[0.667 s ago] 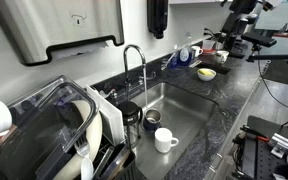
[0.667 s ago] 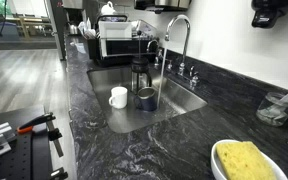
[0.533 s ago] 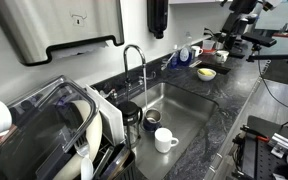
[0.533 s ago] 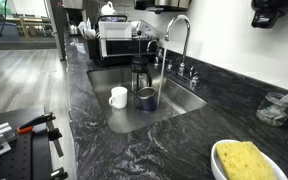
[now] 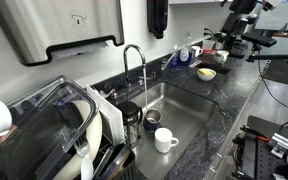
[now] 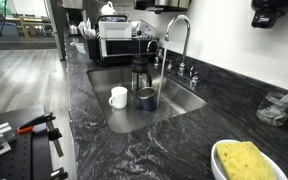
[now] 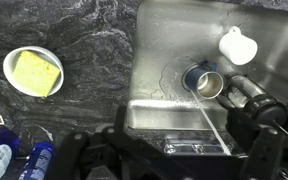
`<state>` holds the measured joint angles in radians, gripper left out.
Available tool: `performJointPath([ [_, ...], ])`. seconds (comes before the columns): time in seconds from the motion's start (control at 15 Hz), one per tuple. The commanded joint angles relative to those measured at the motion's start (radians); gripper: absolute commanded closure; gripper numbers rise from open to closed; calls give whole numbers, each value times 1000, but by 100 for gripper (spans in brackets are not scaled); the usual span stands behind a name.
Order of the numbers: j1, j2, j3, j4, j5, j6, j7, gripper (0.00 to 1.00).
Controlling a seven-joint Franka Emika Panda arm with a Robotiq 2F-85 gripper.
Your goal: Push the right faucet handle backwards
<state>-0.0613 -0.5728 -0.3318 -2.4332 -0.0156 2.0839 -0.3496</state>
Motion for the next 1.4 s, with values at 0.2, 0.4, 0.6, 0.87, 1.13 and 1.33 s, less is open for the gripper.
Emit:
performJointPath([
  [0.2,-23,5,19,3,14,-3,-12,0],
  [0.4,-23,5,19,3,14,-3,-12,0],
  [0.6,-23,5,19,3,14,-3,-12,0],
  [0.87,-6,54,15,28,13,35,-48,0],
  [1.13,27,101,-5,39,37,148,-138,0],
  [1.33,58,174,-25,55,87,251,-211,0],
])
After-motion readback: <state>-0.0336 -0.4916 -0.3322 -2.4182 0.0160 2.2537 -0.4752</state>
